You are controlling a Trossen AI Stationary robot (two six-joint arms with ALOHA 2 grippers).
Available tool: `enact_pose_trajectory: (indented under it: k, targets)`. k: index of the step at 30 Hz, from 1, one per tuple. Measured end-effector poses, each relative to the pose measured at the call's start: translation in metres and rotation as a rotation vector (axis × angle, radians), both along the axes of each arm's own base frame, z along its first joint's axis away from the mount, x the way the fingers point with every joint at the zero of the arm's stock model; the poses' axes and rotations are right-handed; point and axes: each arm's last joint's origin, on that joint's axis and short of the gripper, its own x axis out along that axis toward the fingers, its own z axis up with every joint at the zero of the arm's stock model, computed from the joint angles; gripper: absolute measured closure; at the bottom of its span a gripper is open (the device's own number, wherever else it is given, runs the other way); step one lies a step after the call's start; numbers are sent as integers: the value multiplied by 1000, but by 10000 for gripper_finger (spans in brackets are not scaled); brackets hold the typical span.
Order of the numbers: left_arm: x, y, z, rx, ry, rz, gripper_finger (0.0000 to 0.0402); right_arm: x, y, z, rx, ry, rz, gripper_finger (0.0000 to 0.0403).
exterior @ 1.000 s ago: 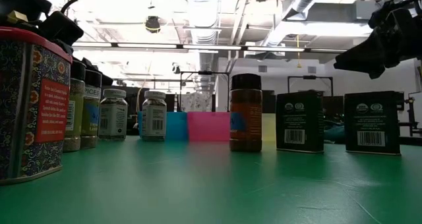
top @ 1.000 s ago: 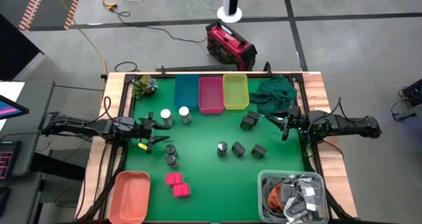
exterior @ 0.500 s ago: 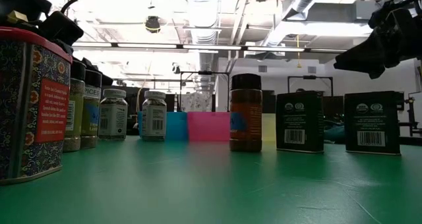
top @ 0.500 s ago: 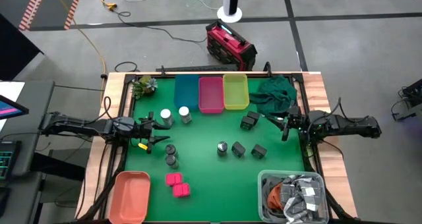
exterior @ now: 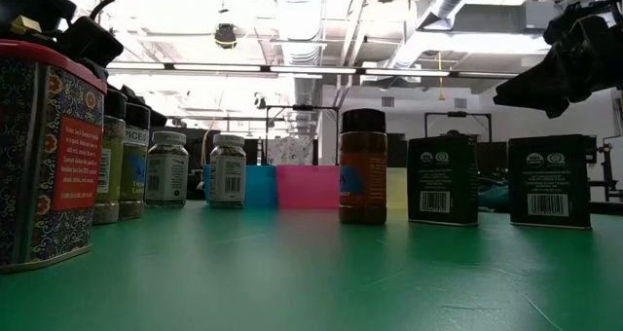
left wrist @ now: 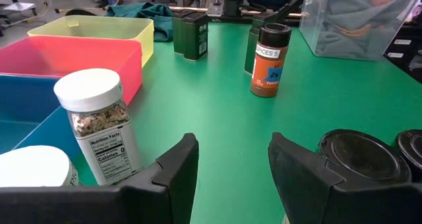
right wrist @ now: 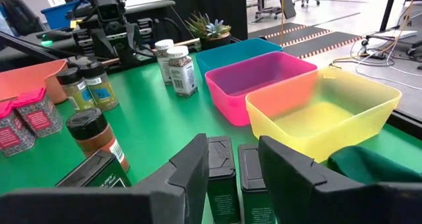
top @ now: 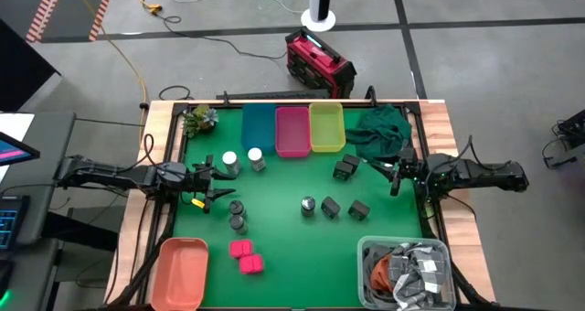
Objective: Sort spices by type
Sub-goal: Put the left white seasoning bottle into the blue bin
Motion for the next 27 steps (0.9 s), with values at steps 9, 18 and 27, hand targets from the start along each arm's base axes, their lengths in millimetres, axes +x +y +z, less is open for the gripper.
enact_pose_trajectory:
  k: [9,18,27]
  targets:
    - [0,0,0,0,0,0,228,0,0,0,-1,0,0,241]
    - [0,0,0,0,0,0,228,0,0,0,-2,-1,0,241]
    - [0,0,0,0,0,1,228,1,0,4,1,-43,-5,241]
